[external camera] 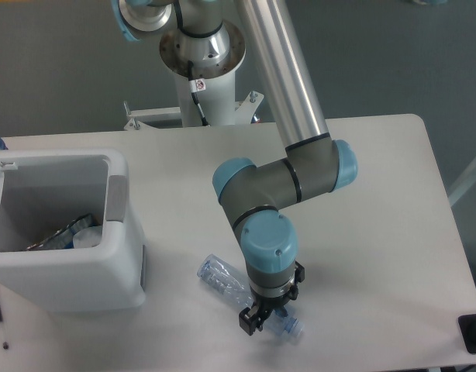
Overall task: Place the trash in the trash can
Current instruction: 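Align and close the gripper around the bottle's body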
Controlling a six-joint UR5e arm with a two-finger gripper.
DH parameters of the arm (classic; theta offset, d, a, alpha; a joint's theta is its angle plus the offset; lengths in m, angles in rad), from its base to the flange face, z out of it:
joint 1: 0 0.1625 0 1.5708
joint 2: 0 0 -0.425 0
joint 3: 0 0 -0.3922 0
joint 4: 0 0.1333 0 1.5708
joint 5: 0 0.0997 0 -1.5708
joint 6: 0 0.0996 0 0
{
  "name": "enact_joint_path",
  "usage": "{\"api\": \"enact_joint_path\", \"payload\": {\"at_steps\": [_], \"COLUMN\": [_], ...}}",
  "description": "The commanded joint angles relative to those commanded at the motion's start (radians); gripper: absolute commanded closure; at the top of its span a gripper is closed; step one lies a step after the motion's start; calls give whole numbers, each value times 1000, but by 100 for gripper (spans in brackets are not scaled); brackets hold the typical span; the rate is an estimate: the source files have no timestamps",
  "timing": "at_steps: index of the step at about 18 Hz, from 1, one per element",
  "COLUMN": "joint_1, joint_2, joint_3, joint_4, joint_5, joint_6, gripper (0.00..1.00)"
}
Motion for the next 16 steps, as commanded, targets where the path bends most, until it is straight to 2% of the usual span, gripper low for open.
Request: {"api": "enact_joint_path", "payload": {"at_steps": [6, 10, 13, 16], "joint_1": [-5, -5, -5, -5], "joint_2": [-5, -18, -22, -23], "joint_3": [2, 21, 31, 51], "joint_4": [2, 2, 2, 0], "joint_5": [8, 22, 22, 22], "joint_6": [-11, -22, -23, -23], "gripper": [9, 18, 33, 38]}}
